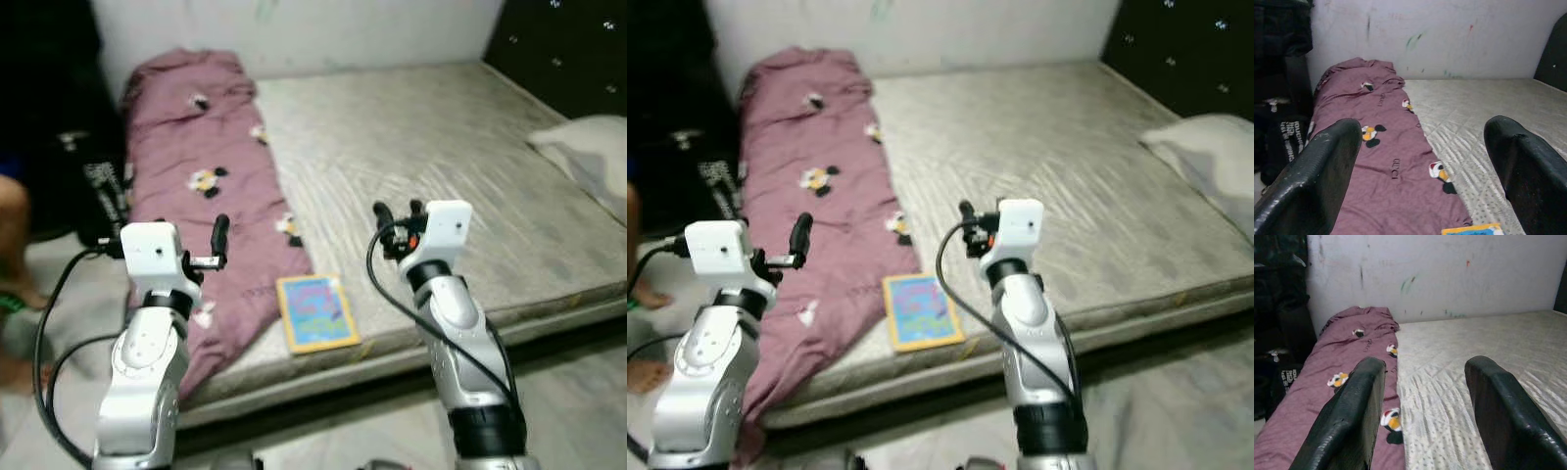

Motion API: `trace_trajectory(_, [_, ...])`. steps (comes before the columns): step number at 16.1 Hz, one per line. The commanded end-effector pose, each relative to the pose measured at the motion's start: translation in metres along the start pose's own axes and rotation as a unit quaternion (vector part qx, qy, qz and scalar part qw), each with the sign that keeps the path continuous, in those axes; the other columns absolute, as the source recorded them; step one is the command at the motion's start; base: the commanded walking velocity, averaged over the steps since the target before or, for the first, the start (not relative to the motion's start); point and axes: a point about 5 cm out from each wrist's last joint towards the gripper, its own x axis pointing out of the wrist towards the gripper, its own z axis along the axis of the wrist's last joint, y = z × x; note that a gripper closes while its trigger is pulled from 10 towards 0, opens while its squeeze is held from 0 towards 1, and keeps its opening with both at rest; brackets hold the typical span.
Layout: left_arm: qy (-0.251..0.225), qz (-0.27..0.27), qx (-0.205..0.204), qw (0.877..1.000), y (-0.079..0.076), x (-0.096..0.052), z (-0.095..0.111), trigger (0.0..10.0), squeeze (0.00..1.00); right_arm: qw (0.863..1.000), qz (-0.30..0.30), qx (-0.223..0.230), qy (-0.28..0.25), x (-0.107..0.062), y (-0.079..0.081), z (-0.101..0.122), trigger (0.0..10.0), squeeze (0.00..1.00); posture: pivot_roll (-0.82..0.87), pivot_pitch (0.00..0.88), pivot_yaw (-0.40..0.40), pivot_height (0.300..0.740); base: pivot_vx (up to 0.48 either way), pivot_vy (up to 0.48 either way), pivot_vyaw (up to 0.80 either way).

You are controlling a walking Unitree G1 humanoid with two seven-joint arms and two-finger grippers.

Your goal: Clean up the room

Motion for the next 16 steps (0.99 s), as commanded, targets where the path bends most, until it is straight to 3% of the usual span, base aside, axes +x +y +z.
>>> trace_trajectory(1, [-0.01,-0.014,0.001,1.0,-0.0061,0.0016,0.0048,10.0,0.0,1.0,-0.014,-0.001,0.002,-0.0014,-0.0083,0.0005,10.0,0.0,-0.04,0.0,0.019,0.74,0.0,0.0,0.0])
trace_trajectory(8, [-0.01,-0.01,0.009,1.0,-0.0047,0.0012,0.0036,10.0,0.0,1.0,-0.018,-0.006,0.007,-0.0003,-0.0102,-0.0006,10.0,0.0,-0.04,0.0,0.014,0.74,0.0,0.0,-0.66])
trace_trajectory(16, [-0.017,-0.021,0.007,1.0,-0.0059,0.0005,0.0053,10.0,0.0,1.0,-0.02,-0.012,0.01,-0.0015,-0.0114,-0.0022,10.0,0.0,-0.04,0.0,0.018,0.74,0.0,0.0,0.0])
